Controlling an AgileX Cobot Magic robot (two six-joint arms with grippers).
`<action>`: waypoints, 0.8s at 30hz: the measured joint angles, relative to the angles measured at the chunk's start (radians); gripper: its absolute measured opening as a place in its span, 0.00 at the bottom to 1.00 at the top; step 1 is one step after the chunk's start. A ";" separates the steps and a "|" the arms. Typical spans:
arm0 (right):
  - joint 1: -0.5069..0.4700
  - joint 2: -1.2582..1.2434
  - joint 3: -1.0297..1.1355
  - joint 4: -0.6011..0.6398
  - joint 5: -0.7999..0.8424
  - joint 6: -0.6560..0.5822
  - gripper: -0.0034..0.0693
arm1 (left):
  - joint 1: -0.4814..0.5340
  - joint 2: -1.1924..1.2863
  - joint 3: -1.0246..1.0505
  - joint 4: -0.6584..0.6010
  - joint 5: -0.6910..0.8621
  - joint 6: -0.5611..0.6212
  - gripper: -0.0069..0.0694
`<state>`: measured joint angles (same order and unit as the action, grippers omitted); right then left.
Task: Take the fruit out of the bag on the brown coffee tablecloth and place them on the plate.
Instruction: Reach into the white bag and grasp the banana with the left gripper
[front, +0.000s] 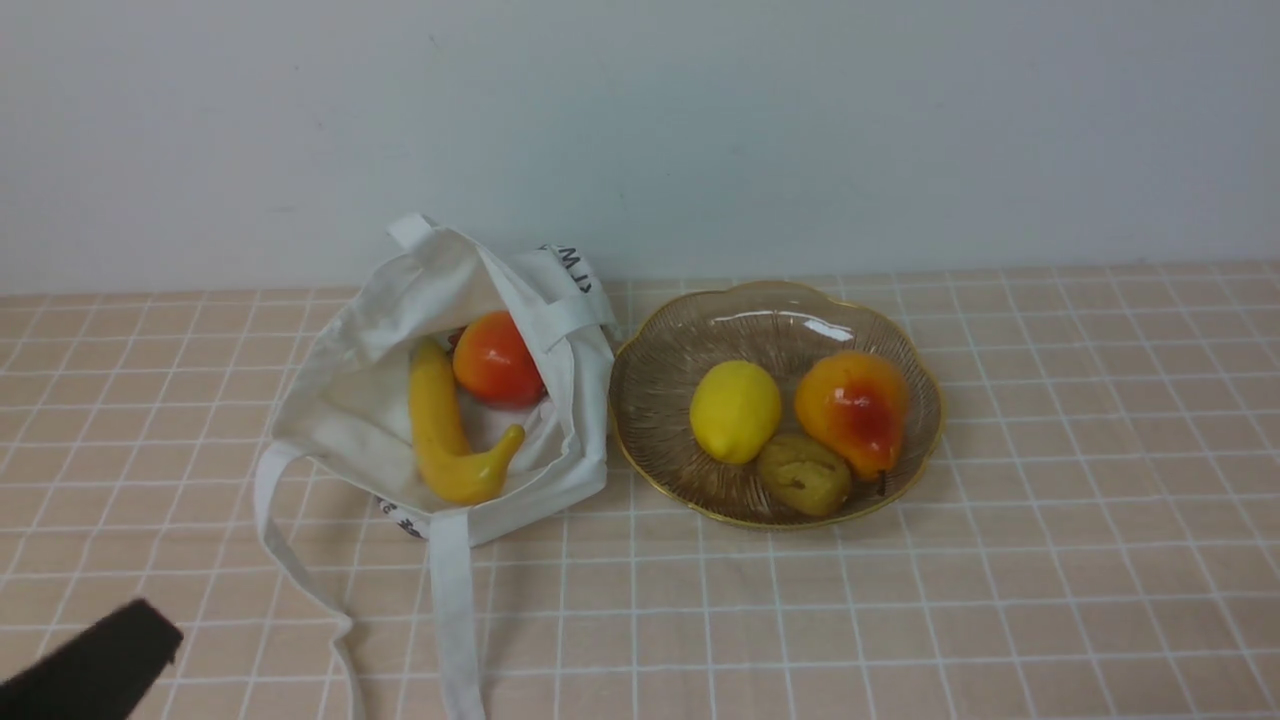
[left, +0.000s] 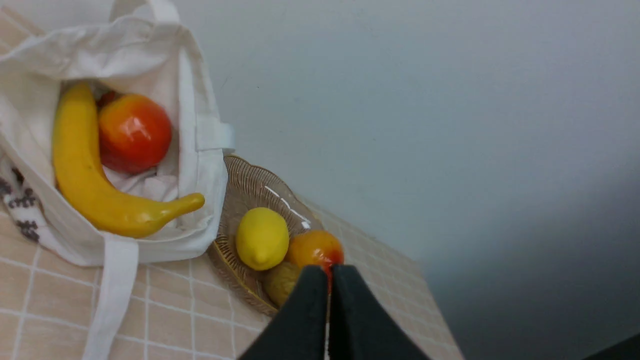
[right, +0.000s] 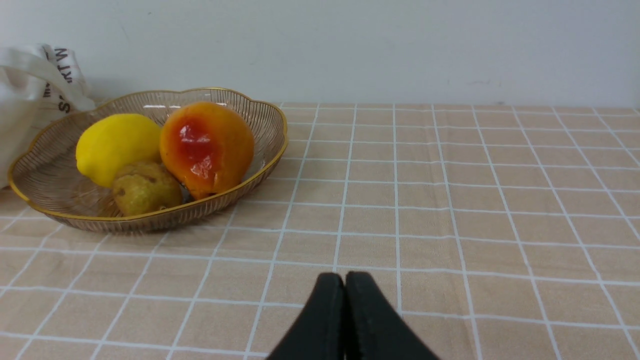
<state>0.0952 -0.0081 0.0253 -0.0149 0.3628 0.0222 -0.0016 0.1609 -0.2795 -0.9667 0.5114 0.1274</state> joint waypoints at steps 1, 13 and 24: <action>0.000 0.000 0.000 0.000 0.000 0.000 0.03 | 0.000 0.067 -0.050 0.027 0.035 0.023 0.08; 0.000 0.000 0.000 0.000 0.000 0.000 0.03 | 0.000 0.921 -0.643 0.533 0.629 0.039 0.08; 0.000 0.000 0.000 0.000 0.000 0.000 0.03 | -0.222 1.454 -1.014 0.608 0.634 0.019 0.14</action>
<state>0.0952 -0.0081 0.0253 -0.0149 0.3628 0.0222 -0.2236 1.6146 -1.2933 -0.3585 1.1450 0.1461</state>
